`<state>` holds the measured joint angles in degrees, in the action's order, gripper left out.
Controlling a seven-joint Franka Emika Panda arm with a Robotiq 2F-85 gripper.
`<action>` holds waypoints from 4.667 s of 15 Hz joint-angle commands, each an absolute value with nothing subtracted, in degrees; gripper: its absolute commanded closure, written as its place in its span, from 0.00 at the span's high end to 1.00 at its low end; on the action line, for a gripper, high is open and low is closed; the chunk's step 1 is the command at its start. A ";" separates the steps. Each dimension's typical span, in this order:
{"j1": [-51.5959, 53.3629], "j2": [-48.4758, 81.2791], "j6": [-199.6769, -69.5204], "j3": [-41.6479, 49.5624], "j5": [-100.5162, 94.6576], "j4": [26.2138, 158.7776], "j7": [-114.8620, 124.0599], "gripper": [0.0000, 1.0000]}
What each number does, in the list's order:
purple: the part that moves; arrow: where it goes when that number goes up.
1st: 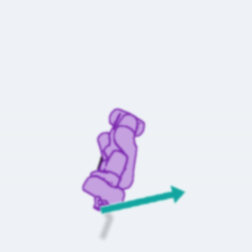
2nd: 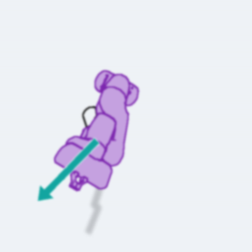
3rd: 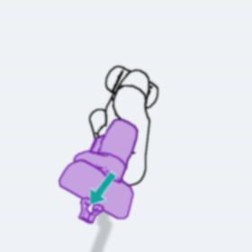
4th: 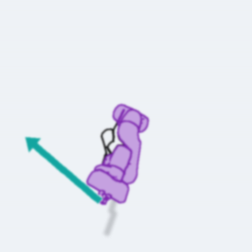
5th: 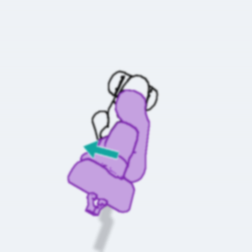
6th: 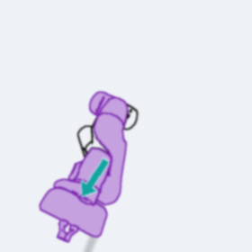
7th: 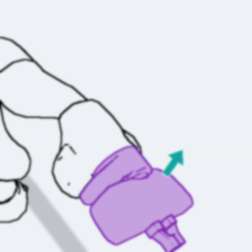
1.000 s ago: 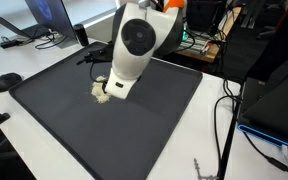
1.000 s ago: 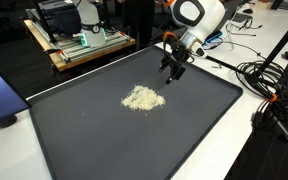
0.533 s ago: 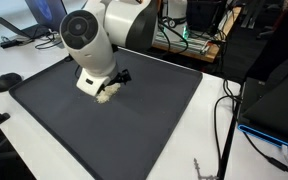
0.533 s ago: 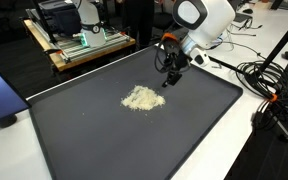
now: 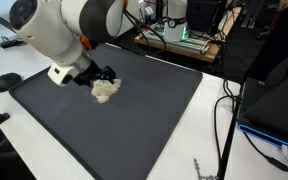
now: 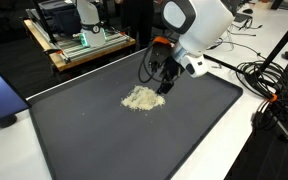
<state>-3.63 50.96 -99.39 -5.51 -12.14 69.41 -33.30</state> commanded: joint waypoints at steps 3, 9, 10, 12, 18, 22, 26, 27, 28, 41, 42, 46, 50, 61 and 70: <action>-10.01 51.61 -97.31 -6.09 -2.44 64.83 -34.68 1.00; -16.00 49.56 -101.16 -5.95 5.05 67.93 -36.07 1.00; -17.05 49.32 -101.60 -6.09 6.19 68.38 -36.91 1.00; -19.11 48.70 -102.05 -6.31 8.62 69.46 -39.02 1.00; -23.05 44.22 -105.82 -5.46 14.61 78.63 -43.48 1.00; -24.50 38.56 -115.01 -4.76 18.77 89.92 -43.25 1.00; -26.66 32.57 -121.15 -4.98 24.52 100.67 -47.27 1.00; -27.23 31.00 -122.36 -4.99 26.34 103.42 -48.67 1.00; -27.67 29.48 -123.15 -4.78 28.19 106.12 -49.98 1.00; -24.62 16.24 -135.30 3.01 52.95 128.43 -61.78 1.00; -24.06 15.83 -135.24 3.57 53.09 128.89 -62.03 1.00; -21.13 13.53 -137.26 4.75 53.60 131.75 -62.46 1.00; -18.44 10.29 -144.17 4.70 56.05 136.09 -65.15 1.00; -16.38 -2.01 -153.09 1.93 64.14 148.93 -78.29 1.00; -11.81 -4.35 -160.62 -4.31 59.17 150.40 -75.51 1.00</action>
